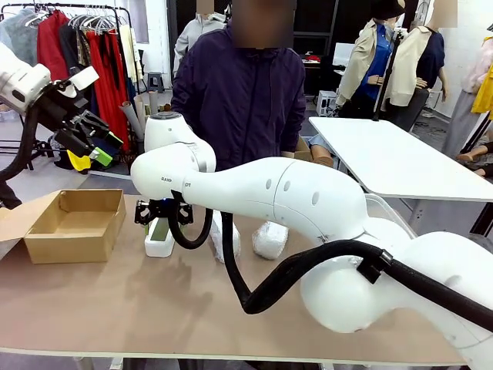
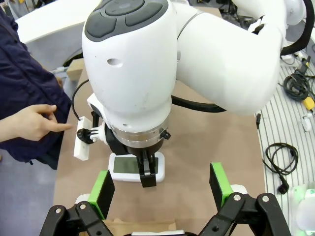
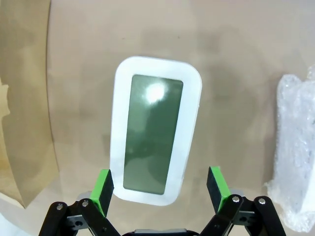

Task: Separate and place wrapped and unwrapped clocks.
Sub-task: Pick up the Digital clock indicated by the person.

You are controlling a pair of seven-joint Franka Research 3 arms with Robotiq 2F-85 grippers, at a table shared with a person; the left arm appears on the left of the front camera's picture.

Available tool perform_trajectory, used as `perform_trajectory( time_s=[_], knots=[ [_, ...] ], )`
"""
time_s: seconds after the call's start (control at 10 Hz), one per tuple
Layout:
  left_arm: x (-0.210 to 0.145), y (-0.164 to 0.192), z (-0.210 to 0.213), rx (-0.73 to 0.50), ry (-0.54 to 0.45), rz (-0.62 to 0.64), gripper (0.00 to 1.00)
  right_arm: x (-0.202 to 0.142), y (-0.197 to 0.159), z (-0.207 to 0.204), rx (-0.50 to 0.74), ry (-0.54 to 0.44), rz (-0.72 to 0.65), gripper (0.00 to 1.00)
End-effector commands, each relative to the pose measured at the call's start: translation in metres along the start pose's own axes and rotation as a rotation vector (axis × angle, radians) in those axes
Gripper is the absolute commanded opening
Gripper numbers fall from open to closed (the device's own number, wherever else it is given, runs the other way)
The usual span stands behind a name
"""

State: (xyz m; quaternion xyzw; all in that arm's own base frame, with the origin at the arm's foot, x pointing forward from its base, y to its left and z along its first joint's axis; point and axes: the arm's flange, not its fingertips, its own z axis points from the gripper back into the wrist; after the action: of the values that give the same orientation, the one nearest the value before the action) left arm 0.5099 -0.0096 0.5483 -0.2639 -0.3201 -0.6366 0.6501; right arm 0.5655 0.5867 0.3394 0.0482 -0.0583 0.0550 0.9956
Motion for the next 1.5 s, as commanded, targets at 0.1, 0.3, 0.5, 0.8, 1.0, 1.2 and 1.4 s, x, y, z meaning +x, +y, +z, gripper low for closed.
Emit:
perform_trajectory(
  time_s=[0.1, 0.3, 0.5, 0.8, 1.0, 1.2, 1.4],
  knots=[
    [0.0, 0.0, 0.001, 0.002, -0.004, -0.002, 1.0, 0.065, 0.046, -0.006, 0.082, -0.052, -0.006, 1.0],
    [0.0, 0.0, 0.001, 0.002, -0.004, -0.002, 1.0, 0.069, 0.046, -0.012, 0.084, -0.04, -0.027, 1.0],
    [0.0, 0.0, 0.001, 0.002, -0.004, -0.002, 1.0, 0.073, 0.047, -0.022, 0.075, -0.019, -0.047, 1.0],
    [0.0, 0.0, 0.001, 0.002, -0.004, -0.002, 1.0, 0.074, 0.043, -0.033, 0.068, 0.003, -0.064, 1.0],
    [0.0, 0.0, 0.001, 0.002, -0.004, -0.002, 1.0, 0.073, 0.041, -0.036, 0.06, -0.002, -0.033, 1.0],
    [0.0, 0.0, 0.001, 0.002, -0.004, -0.002, 1.0, 0.072, 0.033, -0.031, 0.059, 0.002, -0.003, 0.62],
    [0.0, 0.0, 0.001, 0.002, -0.004, -0.002, 1.0, 0.067, 0.026, -0.019, 0.084, -0.002, -0.009, 0.23]
  ],
)
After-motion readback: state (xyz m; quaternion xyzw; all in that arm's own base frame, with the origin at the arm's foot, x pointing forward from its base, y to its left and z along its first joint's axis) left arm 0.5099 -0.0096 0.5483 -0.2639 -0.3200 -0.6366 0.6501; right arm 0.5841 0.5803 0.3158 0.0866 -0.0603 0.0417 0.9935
